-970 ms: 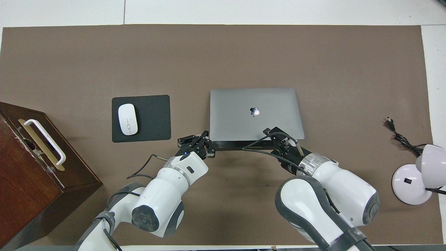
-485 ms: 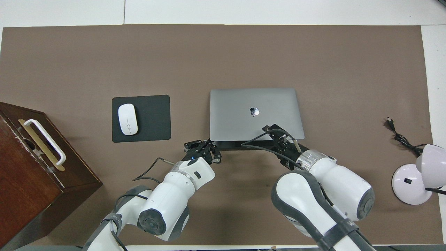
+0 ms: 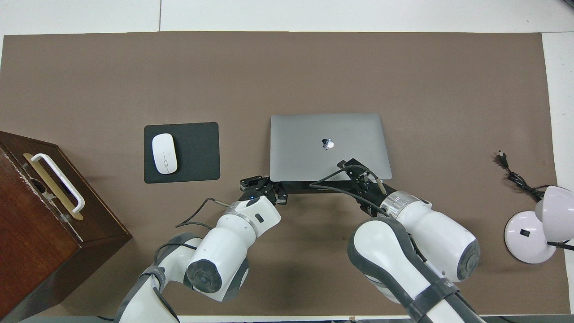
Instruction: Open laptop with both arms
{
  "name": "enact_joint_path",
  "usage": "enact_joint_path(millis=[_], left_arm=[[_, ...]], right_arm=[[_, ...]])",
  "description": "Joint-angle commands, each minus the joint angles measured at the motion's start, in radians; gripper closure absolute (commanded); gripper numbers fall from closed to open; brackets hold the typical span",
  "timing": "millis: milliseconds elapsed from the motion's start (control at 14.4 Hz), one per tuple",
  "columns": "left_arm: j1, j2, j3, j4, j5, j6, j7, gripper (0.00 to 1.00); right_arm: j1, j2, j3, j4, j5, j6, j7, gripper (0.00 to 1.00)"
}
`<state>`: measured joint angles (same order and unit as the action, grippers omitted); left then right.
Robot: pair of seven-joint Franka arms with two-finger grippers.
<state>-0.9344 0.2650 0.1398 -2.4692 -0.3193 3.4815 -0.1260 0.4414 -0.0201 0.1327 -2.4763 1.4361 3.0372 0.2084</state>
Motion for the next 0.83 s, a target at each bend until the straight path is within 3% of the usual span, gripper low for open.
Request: enact_joint_path(millis=[0, 762], left_arm=[[-0.02, 0.043, 0.015, 0.038, -0.032, 0.022, 0.006, 1.0], [-0.017, 0.071, 0.017, 0.049, -0.029, 0.022, 0.012, 1.0]], right_arm=[[0.003, 0.011, 0.002, 0.014, 0.041, 0.025, -0.047, 0.0], [0.005, 0.023, 0.002, 0.043, 0.041, 0.026, -0.047, 0.0]])
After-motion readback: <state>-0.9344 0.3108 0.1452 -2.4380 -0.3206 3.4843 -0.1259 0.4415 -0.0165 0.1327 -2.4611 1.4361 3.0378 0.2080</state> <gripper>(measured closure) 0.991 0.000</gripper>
